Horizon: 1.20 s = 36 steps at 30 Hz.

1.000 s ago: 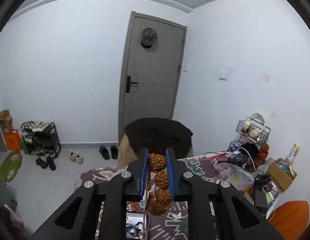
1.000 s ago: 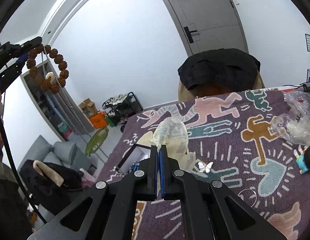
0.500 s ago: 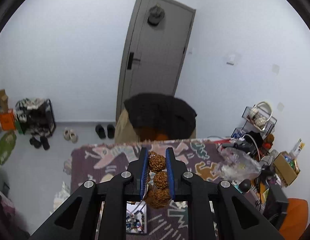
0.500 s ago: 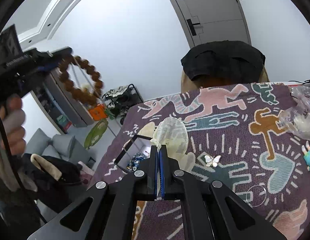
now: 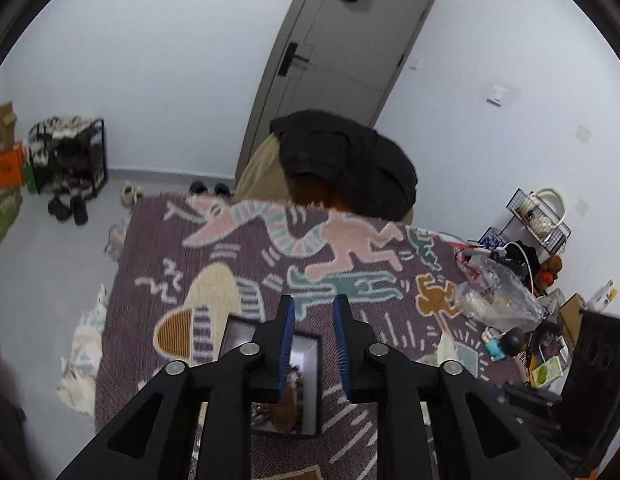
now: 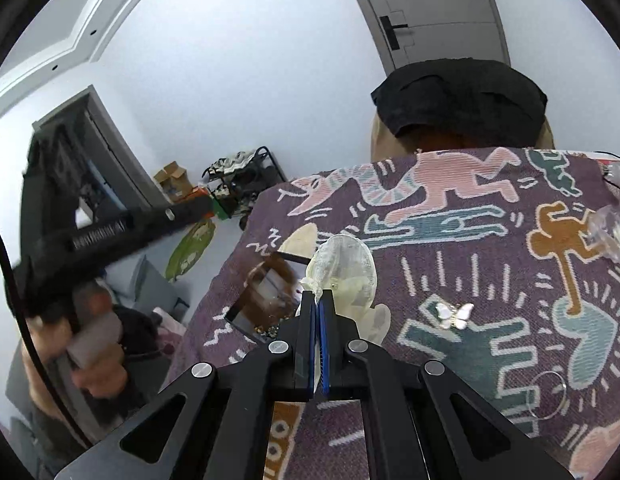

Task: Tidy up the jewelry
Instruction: 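Drop the brown bracelet into the black box with the left gripper while the right drops the white flower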

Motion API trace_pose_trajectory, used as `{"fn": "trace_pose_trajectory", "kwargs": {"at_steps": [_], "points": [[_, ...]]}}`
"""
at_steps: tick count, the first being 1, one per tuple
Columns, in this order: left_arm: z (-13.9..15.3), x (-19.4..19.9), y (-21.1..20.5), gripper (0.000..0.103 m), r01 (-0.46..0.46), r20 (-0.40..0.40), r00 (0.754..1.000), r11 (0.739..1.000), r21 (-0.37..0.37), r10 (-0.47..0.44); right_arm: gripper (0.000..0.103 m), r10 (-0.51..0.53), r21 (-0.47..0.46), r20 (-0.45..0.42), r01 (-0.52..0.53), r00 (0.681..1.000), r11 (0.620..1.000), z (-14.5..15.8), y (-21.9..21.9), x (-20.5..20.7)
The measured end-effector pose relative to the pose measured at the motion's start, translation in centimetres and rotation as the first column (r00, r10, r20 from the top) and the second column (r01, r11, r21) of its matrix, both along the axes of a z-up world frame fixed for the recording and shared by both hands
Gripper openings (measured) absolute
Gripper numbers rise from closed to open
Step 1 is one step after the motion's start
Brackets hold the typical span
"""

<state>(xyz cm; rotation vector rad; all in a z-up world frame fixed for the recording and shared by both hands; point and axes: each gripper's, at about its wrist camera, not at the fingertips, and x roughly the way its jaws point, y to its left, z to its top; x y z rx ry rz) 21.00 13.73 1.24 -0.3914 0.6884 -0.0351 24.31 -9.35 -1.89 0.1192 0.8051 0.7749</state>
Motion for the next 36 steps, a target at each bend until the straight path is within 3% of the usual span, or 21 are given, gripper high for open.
{"fn": "trace_pose_trajectory", "kwargs": {"at_steps": [1,2,3,15,17,18,19,20,22,28,32,36], "points": [[-0.5,-0.1,0.3,0.043,-0.006,-0.010,1.000,1.000,-0.009,0.006,0.003,0.006,-0.002,0.002,-0.006,1.000,1.000,0.0,0.6,0.1],[-0.9,-0.3,0.6,0.060,-0.018,-0.009,1.000,1.000,-0.016,0.017,0.003,0.011,-0.003,0.002,-0.011,1.000,1.000,0.0,1.2,0.2],[-1.2,-0.7,1.0,0.069,-0.030,0.005,1.000,0.999,-0.016,0.030,0.003,0.015,-0.004,0.002,-0.015,1.000,1.000,-0.1,1.7,0.3],[-3.0,-4.9,4.8,0.072,-0.136,0.047,0.989,0.989,-0.052,0.139,0.005,0.061,0.022,0.021,-0.062,0.998,0.998,-0.5,7.9,0.6],[-3.2,-5.4,4.7,0.072,-0.150,0.055,0.987,0.988,-0.038,0.152,0.030,0.086,-0.007,0.028,-0.086,0.996,0.996,-0.8,8.7,0.8],[-3.3,-5.6,4.7,0.073,-0.155,0.059,0.986,0.987,-0.033,0.157,0.063,0.085,-0.014,0.020,-0.085,0.996,0.996,-1.0,8.7,0.9],[-3.3,-5.9,4.6,0.073,-0.159,0.066,0.985,0.987,-0.031,0.161,0.084,0.074,-0.006,0.013,-0.074,0.997,0.997,-1.2,8.4,0.9],[-3.4,-6.2,4.5,0.076,-0.160,0.080,0.983,0.986,-0.041,0.163,0.087,0.060,0.019,0.015,-0.060,0.998,0.998,-1.4,7.6,0.9],[-3.6,-6.6,4.3,0.079,-0.160,0.106,0.980,0.985,-0.060,0.165,0.089,0.051,0.041,0.000,-0.051,0.999,0.998,-1.7,6.6,0.9],[-3.5,-6.6,1.6,0.083,-0.128,0.128,0.984,0.992,-0.011,0.128,0.089,-0.012,0.048,-0.054,0.014,0.998,0.999,-3.2,2.1,1.0],[-3.3,-6.5,-1.2,0.095,-0.099,0.129,0.987,0.994,0.036,0.094,0.090,-0.069,0.054,-0.071,0.073,0.995,0.996,-4.0,-1.7,0.7],[-3.2,-6.3,-3.8,0.097,-0.056,0.135,0.990,0.996,0.062,0.048,0.090,-0.112,0.057,-0.076,0.116,0.991,0.992,-4.2,-4.8,0.4]]}}
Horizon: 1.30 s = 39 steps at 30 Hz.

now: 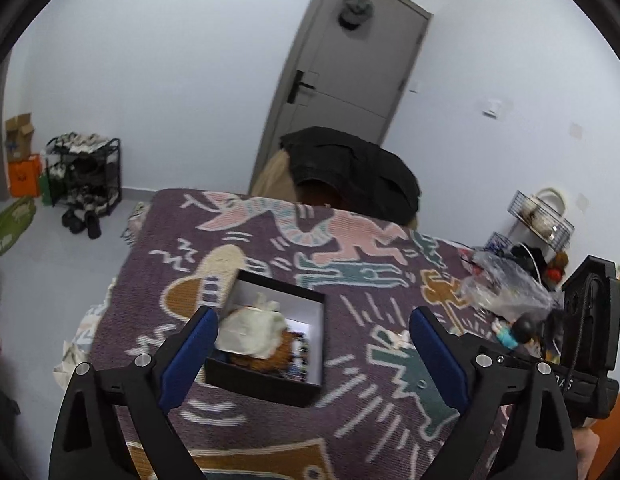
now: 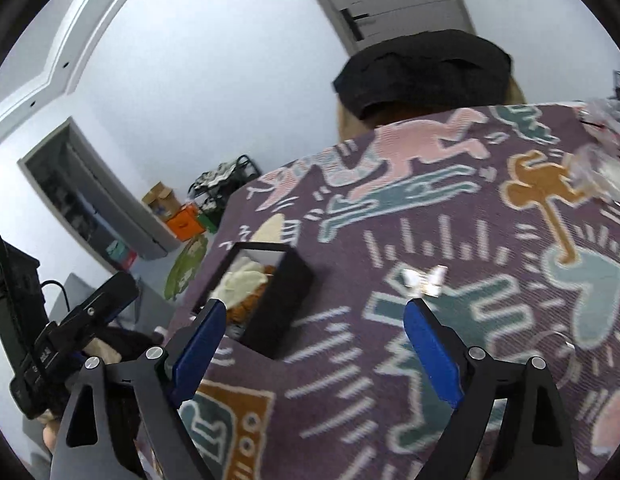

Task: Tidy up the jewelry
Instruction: 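Grasp the small dark ring with the left gripper while the right gripper grasps the silver hoop earring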

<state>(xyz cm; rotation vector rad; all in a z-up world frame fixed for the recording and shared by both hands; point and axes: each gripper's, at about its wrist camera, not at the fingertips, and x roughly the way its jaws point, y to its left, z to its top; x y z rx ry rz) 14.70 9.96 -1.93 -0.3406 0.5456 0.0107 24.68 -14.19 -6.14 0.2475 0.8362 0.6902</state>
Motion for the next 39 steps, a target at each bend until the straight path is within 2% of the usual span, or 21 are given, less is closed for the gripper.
{"fn": "trace_pose_trajectory", "kwargs": {"at_steps": [13,22,28,30,33,39], "points": [[-1.6,1.9,-8.4,0.097,0.157,-0.079,0.985,0.987,0.045,-0.153,0.090,-0.139,-0.074,-0.025,0.137,0.990,0.988,-1.4,-9.4,0.1],[-2.9,3.4,-12.2,0.096,0.209,-0.159,0.967,0.976,0.054,-0.199,0.090,-0.185,-0.109,-0.034,0.180,0.982,0.978,-2.6,-13.7,0.0],[-4.2,5.3,-14.7,0.080,0.247,-0.232,0.947,0.965,0.093,-0.220,0.090,-0.210,-0.111,-0.039,0.205,0.977,0.972,-3.2,-16.2,0.0],[-4.9,6.0,-15.4,0.069,0.250,-0.268,0.939,0.962,0.107,-0.214,0.090,-0.224,-0.115,-0.044,0.218,0.974,0.969,-3.5,-17.1,0.0],[-6.3,7.4,-16.4,0.054,0.270,-0.327,0.917,0.959,0.081,-0.231,0.090,-0.234,-0.118,-0.046,0.227,0.971,0.967,-3.8,-18.1,0.1],[-8.2,9.0,-17.9,0.042,0.282,-0.401,0.889,0.955,0.094,-0.223,0.090,-0.268,-0.130,-0.060,0.259,0.961,0.957,-4.4,-20.1,0.5]]}}
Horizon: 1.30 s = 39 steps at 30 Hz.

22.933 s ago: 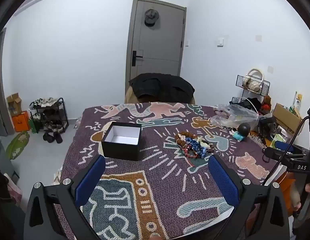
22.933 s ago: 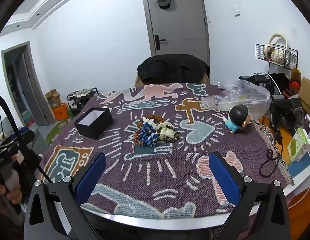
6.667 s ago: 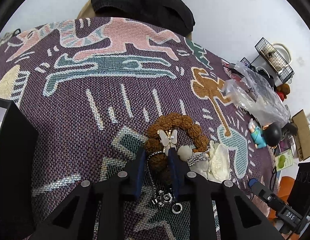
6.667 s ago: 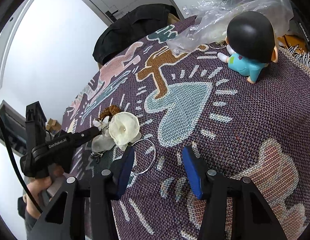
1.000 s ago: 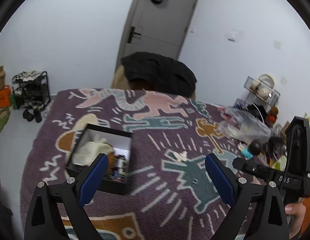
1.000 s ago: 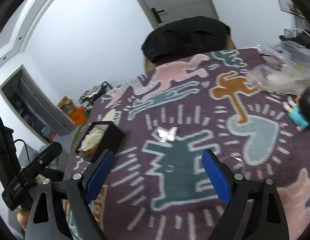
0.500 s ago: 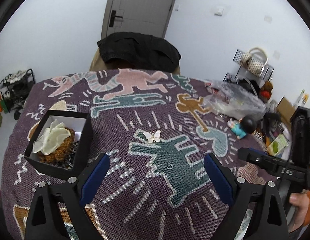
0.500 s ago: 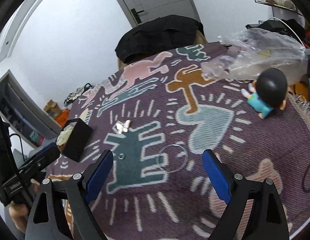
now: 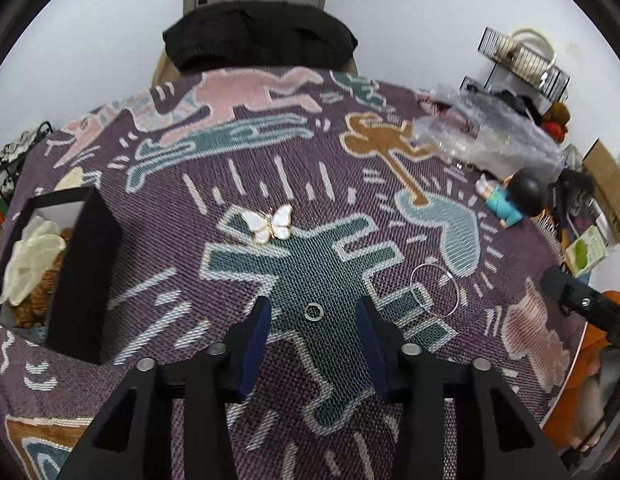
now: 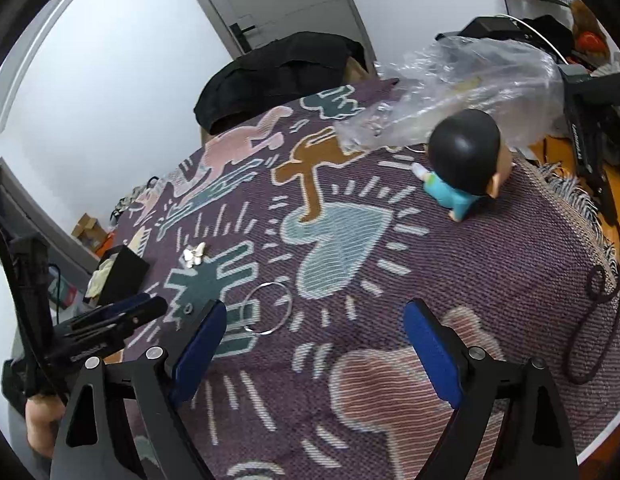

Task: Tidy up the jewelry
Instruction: 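Grasp the small dark ring with the left gripper while the right gripper grasps the silver hoop earring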

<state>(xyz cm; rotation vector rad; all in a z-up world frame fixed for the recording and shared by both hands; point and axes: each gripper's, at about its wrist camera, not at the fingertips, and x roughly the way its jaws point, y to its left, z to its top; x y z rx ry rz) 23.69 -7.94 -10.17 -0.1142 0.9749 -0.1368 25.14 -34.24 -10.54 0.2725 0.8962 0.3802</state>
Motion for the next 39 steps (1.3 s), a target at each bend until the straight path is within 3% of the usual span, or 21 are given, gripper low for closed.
{"fn": "trace_pose_trajectory", "kwargs": {"at_steps": [8,13,15,18,28,39], "points": [[-2.0,1.9,-0.5,0.039,-0.028,-0.064,0.997,0.999,0.031,0.030,0.090,0.001,-0.010,-0.004,-0.001,1.000,1.000,-0.3,-0.4,0.1],[-2.6,2.0,-0.8,0.026,-0.050,-0.067,0.996,0.997,0.065,0.054,0.090,-0.012,-0.051,-0.011,0.012,1.000,0.999,-0.6,0.2,0.4],[-2.7,1.9,-1.0,0.013,-0.052,-0.061,0.996,0.994,0.096,0.058,0.090,-0.006,-0.064,-0.015,0.005,1.000,0.998,-0.8,0.8,0.5],[-2.4,1.7,-0.7,0.013,-0.034,-0.066,0.997,0.998,0.055,0.038,0.090,0.029,-0.060,-0.028,-0.031,0.999,0.998,-1.0,2.2,0.8],[1.0,-0.1,2.4,0.013,-0.063,0.022,0.998,0.998,0.016,0.062,0.088,0.115,-0.174,-0.045,-0.121,0.992,0.977,-1.5,7.8,1.7],[3.9,-2.1,8.0,0.013,-0.153,0.101,0.983,0.988,-0.024,0.155,0.089,0.105,-0.311,-0.115,-0.136,0.988,0.941,-4.0,10.5,3.1]]}}
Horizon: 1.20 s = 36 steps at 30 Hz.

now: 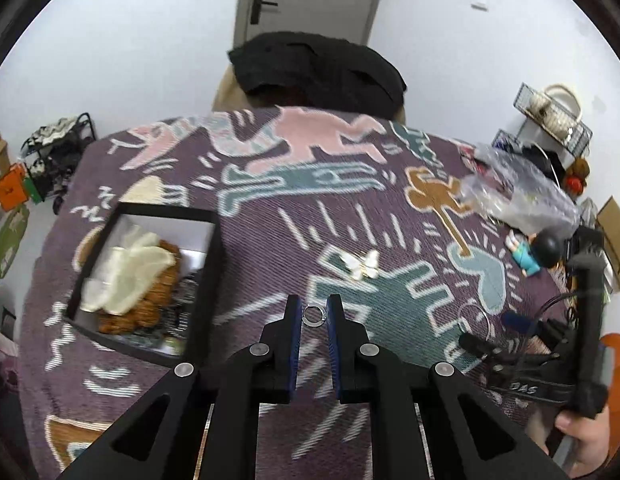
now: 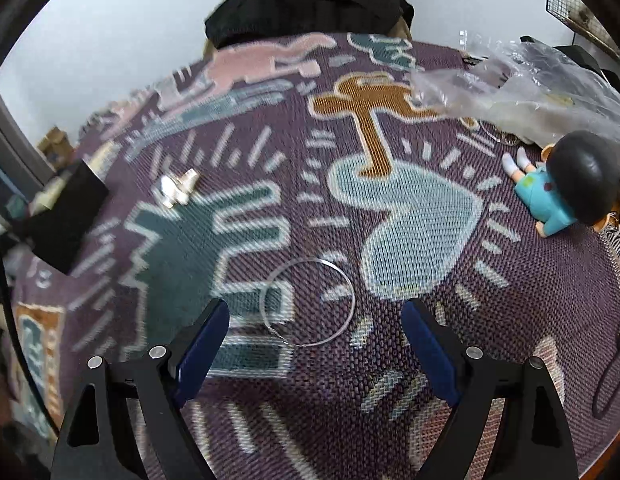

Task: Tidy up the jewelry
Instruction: 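Grasp the small dark ring with the left gripper while the right gripper grasps the silver hoop earring, then lower the small ring into the black box and open the left gripper, then carry the silver hoop over the black box and open the right gripper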

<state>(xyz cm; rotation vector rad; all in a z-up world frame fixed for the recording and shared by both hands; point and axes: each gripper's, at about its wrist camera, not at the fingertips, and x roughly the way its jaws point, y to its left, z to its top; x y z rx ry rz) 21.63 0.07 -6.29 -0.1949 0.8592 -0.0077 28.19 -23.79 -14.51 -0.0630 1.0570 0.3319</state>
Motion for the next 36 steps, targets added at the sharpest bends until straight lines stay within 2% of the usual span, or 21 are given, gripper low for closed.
{"fn": "trace_pose_trajectory", "kwargs": {"at_steps": [3,5,6,9,13,19,20,22,23,24,26,36], "points": [[0.5,-0.5,1.7,0.013,-0.029,0.015,0.999,1.000,0.004,0.029,0.086,0.011,-0.069,0.034,-0.008,0.999,0.998,-0.4,0.9,-0.4],[0.6,-0.6,3.0,0.013,-0.050,0.017,0.999,0.999,0.002,0.050,0.071,0.019,-0.073,0.048,-0.015,0.999,0.997,-0.2,1.1,-0.5],[0.7,-0.7,3.7,0.013,-0.062,0.017,0.998,0.998,0.000,0.062,0.050,0.015,-0.070,0.052,-0.011,0.999,0.997,0.1,1.0,-0.5],[0.8,-0.8,5.3,0.013,-0.088,0.018,0.996,0.996,-0.014,0.089,0.050,-0.001,-0.019,0.032,0.001,0.999,1.000,0.4,0.5,-0.1],[0.7,-0.8,7.2,0.013,-0.109,0.011,0.994,0.994,-0.030,0.109,0.050,0.009,0.001,0.044,-0.009,0.999,1.000,0.9,1.0,-0.4],[-0.2,-0.5,9.3,0.014,-0.131,-0.038,0.991,0.988,-0.086,0.128,0.050,0.033,0.052,0.098,-0.039,0.995,0.998,3.6,2.5,-1.3],[-0.5,-0.4,9.7,0.019,-0.131,-0.058,0.990,0.986,-0.106,0.126,0.050,0.042,0.060,0.108,-0.049,0.993,0.997,4.3,2.9,-1.4],[-0.8,-0.3,10.3,0.039,-0.144,-0.073,0.988,0.982,-0.121,0.136,0.050,0.061,0.069,0.124,-0.070,0.990,0.995,5.2,3.7,-1.6],[-0.8,-0.6,10.7,0.056,-0.156,-0.062,0.987,0.980,-0.122,0.150,0.050,0.075,0.075,0.133,-0.085,0.988,0.994,5.8,4.3,-1.8],[-0.7,-0.9,10.9,0.066,-0.163,-0.046,0.986,0.979,-0.122,0.158,0.050,0.083,0.079,0.137,-0.095,0.987,0.992,6.0,4.6,-1.9],[-0.2,-1.9,11.7,0.071,-0.173,-0.004,0.985,0.976,-0.133,0.174,0.050,0.111,0.089,0.150,-0.125,0.982,0.988,6.9,6.0,-2.1],[0.2,-4.6,15.2,0.071,-0.230,0.031,0.970,0.954,-0.190,0.240,0.050,0.216,0.120,0.187,-0.241,0.958,0.963,9.4,12.2,-3.1]]}}
